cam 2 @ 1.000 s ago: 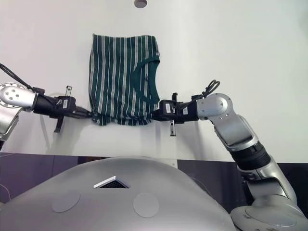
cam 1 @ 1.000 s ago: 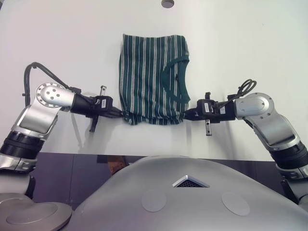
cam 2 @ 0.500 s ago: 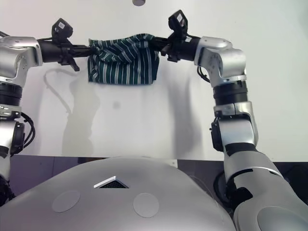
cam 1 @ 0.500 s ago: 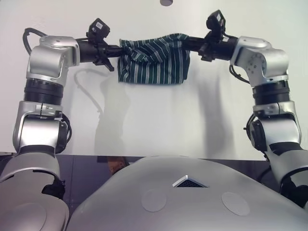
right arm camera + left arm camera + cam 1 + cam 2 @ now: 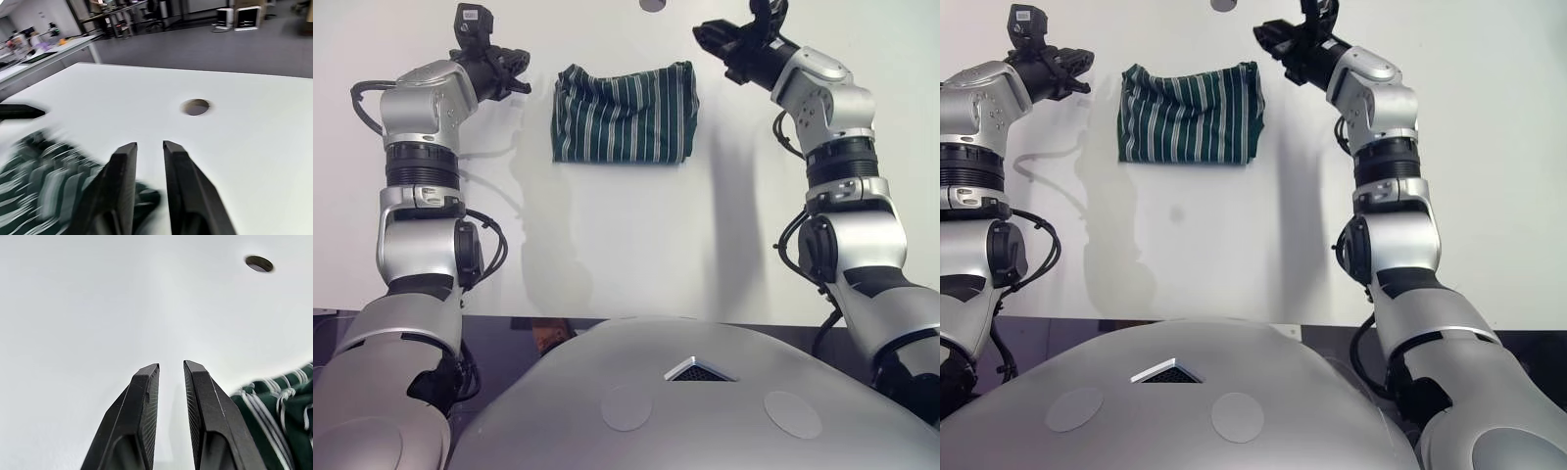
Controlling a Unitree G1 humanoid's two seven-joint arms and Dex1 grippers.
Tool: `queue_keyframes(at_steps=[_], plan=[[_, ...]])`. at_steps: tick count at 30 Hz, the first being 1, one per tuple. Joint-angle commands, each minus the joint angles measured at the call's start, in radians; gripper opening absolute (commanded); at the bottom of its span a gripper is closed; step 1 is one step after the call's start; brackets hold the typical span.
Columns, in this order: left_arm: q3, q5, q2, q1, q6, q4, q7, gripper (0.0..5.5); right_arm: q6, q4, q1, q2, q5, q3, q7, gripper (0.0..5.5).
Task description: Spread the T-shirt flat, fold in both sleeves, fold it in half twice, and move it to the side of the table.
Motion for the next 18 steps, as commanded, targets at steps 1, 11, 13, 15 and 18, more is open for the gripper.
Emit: queue_keyframes(at_steps=[1,11,13,15,18], plan=[[0.038,-0.051,-0.034,0.042,-0.093,-0.118,-0.064,0.93,0.128,-0.255,0.115,-0.033,0.081,0.123,0.234,0.17],[-0.275,-0.036,0.189,0.312,0.044,-0.627,-0.488,0.02,0.093,0.201,-0.077,0.128,0.034,0.100,0.289,0.00],[-0.319,0.009,0.197,0.315,0.053,-0.608,-0.479,0.02,0.068,0.276,-0.112,0.148,0.019,0.089,0.294,0.00],[-0.390,0.073,0.197,0.321,0.049,-0.558,-0.474,0.02,0.036,0.356,-0.150,0.163,0.002,0.076,0.290,0.00],[-0.517,0.147,0.254,0.387,0.033,-0.521,-0.558,0.02,-0.105,0.549,-0.245,0.175,-0.049,0.013,0.102,0.00]])
